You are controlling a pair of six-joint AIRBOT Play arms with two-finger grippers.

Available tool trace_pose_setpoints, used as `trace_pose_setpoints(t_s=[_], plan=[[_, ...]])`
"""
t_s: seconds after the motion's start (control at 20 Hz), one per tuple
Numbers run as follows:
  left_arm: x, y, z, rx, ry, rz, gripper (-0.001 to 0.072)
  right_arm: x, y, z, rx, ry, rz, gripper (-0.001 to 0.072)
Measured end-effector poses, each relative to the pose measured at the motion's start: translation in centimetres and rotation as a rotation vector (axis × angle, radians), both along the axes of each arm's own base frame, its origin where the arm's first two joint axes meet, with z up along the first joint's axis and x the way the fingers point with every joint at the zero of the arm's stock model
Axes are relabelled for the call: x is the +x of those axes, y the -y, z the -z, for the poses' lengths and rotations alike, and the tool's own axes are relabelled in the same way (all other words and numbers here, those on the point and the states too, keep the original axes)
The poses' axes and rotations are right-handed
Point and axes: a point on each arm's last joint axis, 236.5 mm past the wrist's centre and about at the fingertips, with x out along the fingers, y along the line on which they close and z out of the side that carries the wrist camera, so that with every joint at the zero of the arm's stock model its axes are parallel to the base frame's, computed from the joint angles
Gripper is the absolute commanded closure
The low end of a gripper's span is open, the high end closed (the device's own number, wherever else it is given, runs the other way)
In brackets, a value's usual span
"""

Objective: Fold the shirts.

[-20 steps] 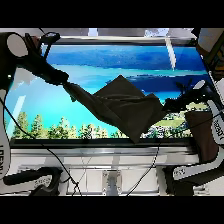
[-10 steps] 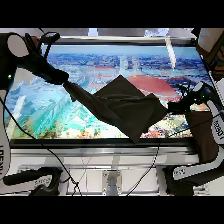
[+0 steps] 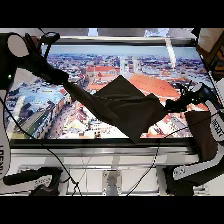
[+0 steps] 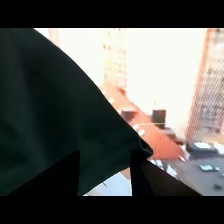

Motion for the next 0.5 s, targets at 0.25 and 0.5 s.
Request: trace_pose_setpoints(t_s=[0.25, 0.5], plan=[[-0.1, 0.0, 0.0, 0.000, -0.006, -0.002, 0.0697, -0.8, 1.3, 0.2, 0.000, -0.028, 0.029, 0.0335], [-0.2, 0.0, 0.1, 0.001, -0.010, -0.002, 0.0697, -1.1, 2.7, -0.9, 0.028, 0.004, 0.050, 0.0335]])
